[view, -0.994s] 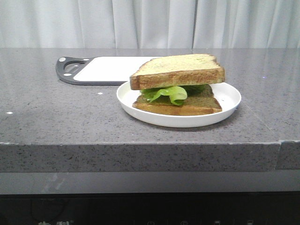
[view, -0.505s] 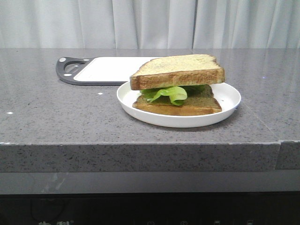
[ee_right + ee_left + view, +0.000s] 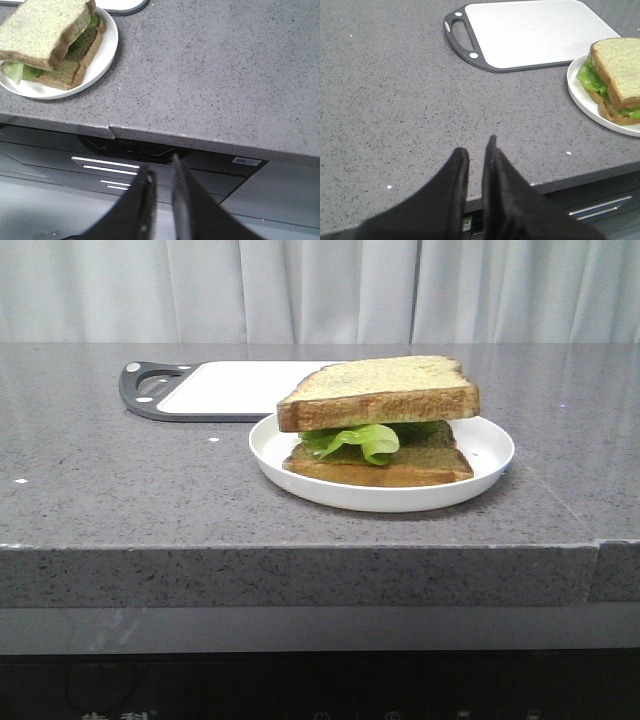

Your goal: Left arm grabs bread, right arm adds lettuce

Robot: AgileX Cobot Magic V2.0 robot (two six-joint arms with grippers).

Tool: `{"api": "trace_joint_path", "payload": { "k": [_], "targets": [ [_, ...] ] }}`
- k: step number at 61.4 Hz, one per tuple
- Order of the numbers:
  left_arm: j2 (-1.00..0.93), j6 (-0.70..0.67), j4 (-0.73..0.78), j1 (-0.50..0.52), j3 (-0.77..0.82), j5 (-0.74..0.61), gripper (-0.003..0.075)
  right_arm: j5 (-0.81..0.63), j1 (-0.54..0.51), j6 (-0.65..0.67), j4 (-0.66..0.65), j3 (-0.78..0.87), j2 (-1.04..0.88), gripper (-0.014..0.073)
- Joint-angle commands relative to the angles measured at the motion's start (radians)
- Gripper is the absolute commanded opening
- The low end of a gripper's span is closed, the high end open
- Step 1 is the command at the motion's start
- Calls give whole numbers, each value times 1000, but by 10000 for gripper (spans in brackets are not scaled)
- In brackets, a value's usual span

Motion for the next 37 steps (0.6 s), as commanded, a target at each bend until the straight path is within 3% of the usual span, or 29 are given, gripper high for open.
{"api": "trace_joint_path", "payload": {
  "k": [1, 5, 37],
  "targets": [
    [6, -12, 4, 2, -24, -87, -20, -67, -6, 0, -6, -23, 5, -65],
    [6, -12, 4, 2, -24, -84, -20, -67, -6, 0, -6, -23, 5, -122],
    [6, -12, 4, 2, -24, -85, -20, 7, -6, 1, -9, -23, 5, -118]
  ]
}}
